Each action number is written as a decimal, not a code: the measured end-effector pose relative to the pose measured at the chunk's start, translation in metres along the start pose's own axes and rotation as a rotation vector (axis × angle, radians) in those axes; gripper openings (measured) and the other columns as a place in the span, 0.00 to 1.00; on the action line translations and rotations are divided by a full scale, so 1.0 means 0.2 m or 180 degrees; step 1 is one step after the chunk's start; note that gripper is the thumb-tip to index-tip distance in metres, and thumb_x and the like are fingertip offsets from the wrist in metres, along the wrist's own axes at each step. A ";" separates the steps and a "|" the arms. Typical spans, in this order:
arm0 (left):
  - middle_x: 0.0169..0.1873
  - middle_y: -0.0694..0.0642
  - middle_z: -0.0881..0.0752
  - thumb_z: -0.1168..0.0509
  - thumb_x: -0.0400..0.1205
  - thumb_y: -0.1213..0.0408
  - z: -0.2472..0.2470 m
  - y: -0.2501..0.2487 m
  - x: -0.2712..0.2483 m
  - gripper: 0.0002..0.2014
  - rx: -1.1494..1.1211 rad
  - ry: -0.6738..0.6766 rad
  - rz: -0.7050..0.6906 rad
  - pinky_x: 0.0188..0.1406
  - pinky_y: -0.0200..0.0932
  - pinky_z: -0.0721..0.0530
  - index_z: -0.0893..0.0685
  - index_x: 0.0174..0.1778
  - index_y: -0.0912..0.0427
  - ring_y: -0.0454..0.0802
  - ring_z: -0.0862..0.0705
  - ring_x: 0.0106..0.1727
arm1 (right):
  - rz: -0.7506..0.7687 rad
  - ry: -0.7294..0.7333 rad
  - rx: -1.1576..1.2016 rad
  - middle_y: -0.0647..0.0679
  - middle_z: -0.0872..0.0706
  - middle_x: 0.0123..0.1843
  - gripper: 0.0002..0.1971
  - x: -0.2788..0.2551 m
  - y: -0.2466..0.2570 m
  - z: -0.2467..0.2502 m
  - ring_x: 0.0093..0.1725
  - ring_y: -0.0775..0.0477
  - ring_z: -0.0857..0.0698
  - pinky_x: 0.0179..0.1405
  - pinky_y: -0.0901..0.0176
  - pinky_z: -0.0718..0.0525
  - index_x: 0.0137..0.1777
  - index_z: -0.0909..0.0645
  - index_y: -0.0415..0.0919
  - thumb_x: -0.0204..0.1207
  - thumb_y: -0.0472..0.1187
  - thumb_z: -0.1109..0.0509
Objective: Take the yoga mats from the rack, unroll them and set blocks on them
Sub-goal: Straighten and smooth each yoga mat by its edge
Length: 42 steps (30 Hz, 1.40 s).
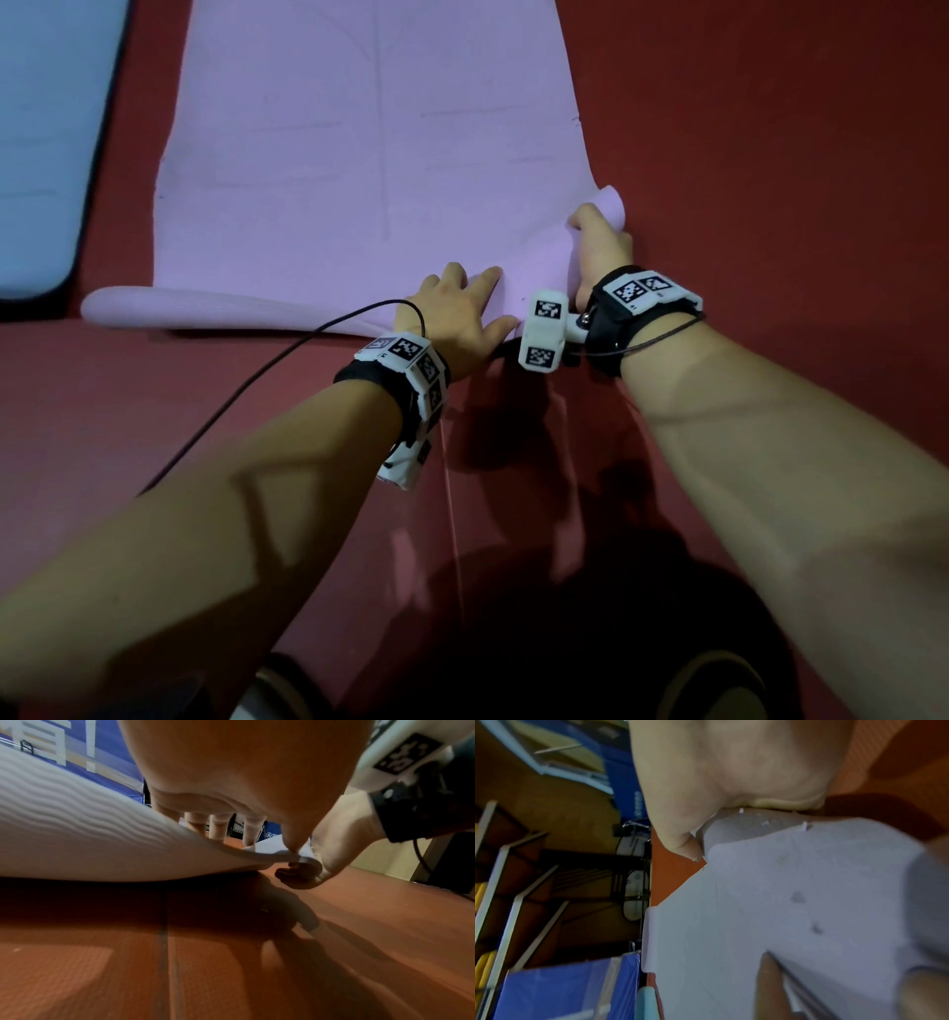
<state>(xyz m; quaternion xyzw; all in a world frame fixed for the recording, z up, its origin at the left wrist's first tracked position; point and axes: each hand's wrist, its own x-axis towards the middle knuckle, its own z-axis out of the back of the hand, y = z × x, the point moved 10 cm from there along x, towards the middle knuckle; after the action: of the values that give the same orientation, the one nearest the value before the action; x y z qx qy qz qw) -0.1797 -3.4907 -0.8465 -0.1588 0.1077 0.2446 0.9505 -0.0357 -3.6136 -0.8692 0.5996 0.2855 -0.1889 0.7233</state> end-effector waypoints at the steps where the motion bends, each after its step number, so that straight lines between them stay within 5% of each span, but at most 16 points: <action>1: 0.68 0.56 0.27 0.46 0.83 0.36 0.00 -0.01 0.00 0.30 0.0014 0.0011 -0.0017 0.55 0.56 0.20 0.37 0.80 0.43 0.61 0.25 0.65 | 0.0152 -0.0062 -0.0097 0.44 0.18 0.57 0.32 -0.05 0.04 0.03 0.54 0.40 0.17 0.59 0.44 0.18 0.68 0.28 0.38 0.64 0.49 0.29; 4: 0.67 0.58 0.27 0.43 0.81 0.35 -0.04 -0.03 0.02 0.30 0.0116 0.0196 0.0001 0.57 0.58 0.19 0.33 0.76 0.45 0.63 0.23 0.64 | 0.0431 -0.0210 -0.0462 0.49 0.20 0.48 0.27 -0.04 0.05 0.12 0.50 0.42 0.20 0.53 0.54 0.24 0.70 0.27 0.35 0.72 0.46 0.32; 10: 0.65 0.57 0.28 0.40 0.80 0.36 -0.17 -0.05 0.05 0.27 0.0410 0.0519 0.0016 0.57 0.56 0.21 0.27 0.72 0.45 0.62 0.24 0.64 | 0.0547 -0.0382 -0.1668 0.41 0.18 0.64 0.29 0.04 -0.07 0.28 0.50 0.42 0.19 0.47 0.56 0.25 0.74 0.33 0.38 0.76 0.45 0.28; 14: 0.63 0.56 0.30 0.36 0.78 0.38 -0.26 -0.01 0.05 0.23 0.0545 0.0633 0.0093 0.52 0.57 0.18 0.25 0.64 0.46 0.61 0.26 0.61 | 0.0940 -0.0505 -0.2733 0.40 0.27 0.73 0.37 0.06 -0.12 0.28 0.71 0.36 0.25 0.67 0.46 0.26 0.79 0.37 0.49 0.74 0.49 0.24; 18: 0.66 0.57 0.33 0.32 0.79 0.51 -0.34 0.00 0.03 0.21 0.0558 0.0496 0.0182 0.38 0.51 0.25 0.28 0.66 0.44 0.61 0.26 0.56 | 0.1890 -0.0447 -0.3660 0.42 0.30 0.67 0.18 0.06 -0.06 0.17 0.66 0.38 0.28 0.65 0.47 0.25 0.63 0.21 0.50 0.74 0.44 0.24; 24: 0.68 0.56 0.36 0.29 0.76 0.58 -0.37 0.03 0.04 0.26 0.0222 0.0316 0.0278 0.37 0.51 0.24 0.30 0.69 0.40 0.62 0.27 0.56 | 0.1806 -0.0212 -0.3812 0.42 0.31 0.66 0.11 0.11 -0.08 0.11 0.64 0.37 0.30 0.59 0.47 0.21 0.58 0.20 0.46 0.76 0.38 0.29; 28: 0.72 0.56 0.34 0.31 0.77 0.39 -0.35 0.04 0.02 0.28 -0.0064 0.0243 0.0184 0.49 0.55 0.19 0.25 0.72 0.43 0.65 0.25 0.58 | 0.1568 -0.0252 -0.4004 0.41 0.31 0.67 0.14 0.11 -0.09 0.09 0.66 0.36 0.30 0.59 0.45 0.20 0.61 0.22 0.43 0.75 0.37 0.34; 31: 0.75 0.54 0.33 0.38 0.83 0.44 -0.33 0.12 0.01 0.22 -0.0680 0.0333 0.0411 0.66 0.53 0.23 0.20 0.71 0.49 0.66 0.25 0.65 | 0.1444 -0.0273 -0.4214 0.39 0.31 0.68 0.17 0.08 -0.08 0.06 0.68 0.35 0.31 0.60 0.44 0.22 0.65 0.25 0.42 0.76 0.39 0.34; 36: 0.67 0.55 0.25 0.33 0.79 0.62 -0.25 0.37 -0.03 0.15 -0.0931 0.0129 0.0760 0.61 0.47 0.21 0.16 0.63 0.57 0.59 0.22 0.64 | 0.2063 0.0552 -0.4468 0.42 0.27 0.65 0.15 -0.09 -0.13 -0.26 0.65 0.39 0.30 0.64 0.52 0.25 0.57 0.17 0.48 0.71 0.36 0.30; 42: 0.64 0.61 0.25 0.32 0.76 0.66 -0.17 0.81 -0.20 0.13 -0.0648 -0.0125 0.1551 0.62 0.50 0.21 0.14 0.57 0.57 0.66 0.21 0.61 | 0.2266 0.1396 -0.4538 0.45 0.27 0.63 0.17 -0.37 -0.30 -0.73 0.65 0.40 0.28 0.58 0.51 0.23 0.58 0.18 0.53 0.69 0.41 0.26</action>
<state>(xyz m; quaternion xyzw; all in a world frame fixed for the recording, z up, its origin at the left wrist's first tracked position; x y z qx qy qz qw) -0.2987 -3.3856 -0.9070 -0.2182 0.0991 0.4789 0.8445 -0.1566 -3.4894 -0.8857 0.0747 0.2645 0.3993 0.8746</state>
